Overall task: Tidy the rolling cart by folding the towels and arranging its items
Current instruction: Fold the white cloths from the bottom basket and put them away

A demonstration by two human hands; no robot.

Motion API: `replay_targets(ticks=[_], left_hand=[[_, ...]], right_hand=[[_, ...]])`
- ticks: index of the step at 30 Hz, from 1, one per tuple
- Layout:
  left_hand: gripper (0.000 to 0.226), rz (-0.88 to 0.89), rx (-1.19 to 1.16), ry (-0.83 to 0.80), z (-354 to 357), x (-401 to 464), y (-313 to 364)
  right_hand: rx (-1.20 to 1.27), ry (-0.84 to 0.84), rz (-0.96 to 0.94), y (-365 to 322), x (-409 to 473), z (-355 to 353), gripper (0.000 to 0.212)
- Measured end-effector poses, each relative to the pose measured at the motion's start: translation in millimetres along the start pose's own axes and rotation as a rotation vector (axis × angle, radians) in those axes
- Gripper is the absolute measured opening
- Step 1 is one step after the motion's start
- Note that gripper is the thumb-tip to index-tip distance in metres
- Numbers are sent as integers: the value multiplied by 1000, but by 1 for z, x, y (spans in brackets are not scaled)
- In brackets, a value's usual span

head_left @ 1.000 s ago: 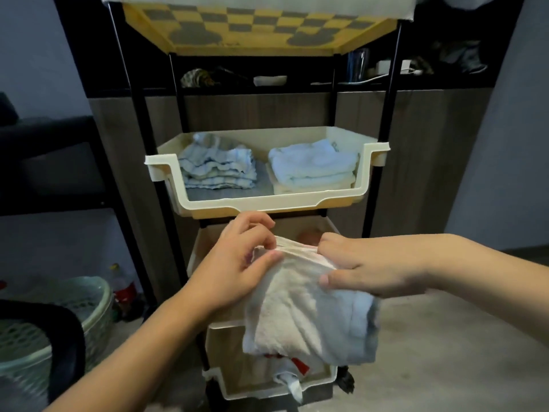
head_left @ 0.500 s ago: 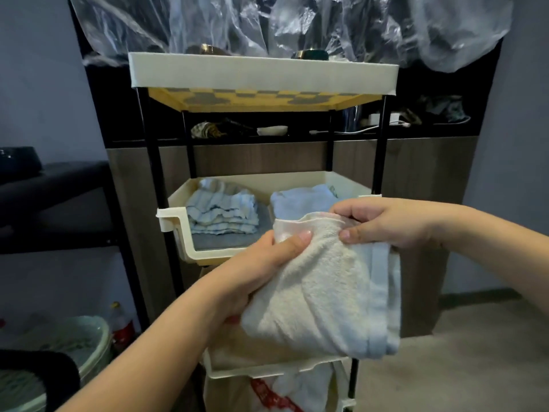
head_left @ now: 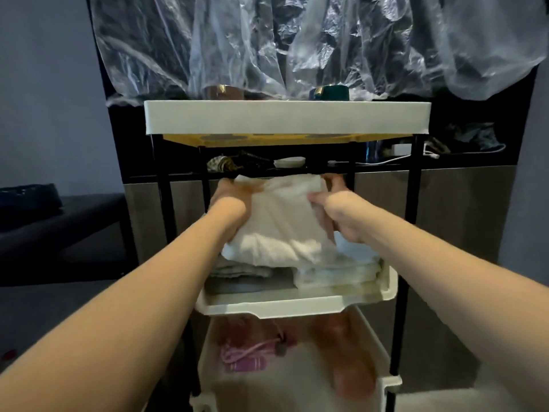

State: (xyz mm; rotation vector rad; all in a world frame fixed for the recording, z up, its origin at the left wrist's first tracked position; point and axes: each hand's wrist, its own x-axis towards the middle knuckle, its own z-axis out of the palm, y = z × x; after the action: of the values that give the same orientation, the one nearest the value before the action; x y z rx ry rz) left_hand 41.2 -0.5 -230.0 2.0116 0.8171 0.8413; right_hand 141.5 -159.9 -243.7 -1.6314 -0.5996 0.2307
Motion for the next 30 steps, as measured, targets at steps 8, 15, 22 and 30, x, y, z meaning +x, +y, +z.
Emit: replay_targets(ticks=[8,15,22,30], left_hand=[[63,238,585,100,-4,50,-36],[36,241,975,-359,8,59,-45],[63,143,1030,-459,18,72,-74],[60,14,881,-477,15,62,-68]], right_hand=[[-11,88,78,22,62,94,57],[-377,54,165,61,101,118,33],[-1146,-239,-309,57,73,116,43],[-1124,-353,-191,72,78,117,43]])
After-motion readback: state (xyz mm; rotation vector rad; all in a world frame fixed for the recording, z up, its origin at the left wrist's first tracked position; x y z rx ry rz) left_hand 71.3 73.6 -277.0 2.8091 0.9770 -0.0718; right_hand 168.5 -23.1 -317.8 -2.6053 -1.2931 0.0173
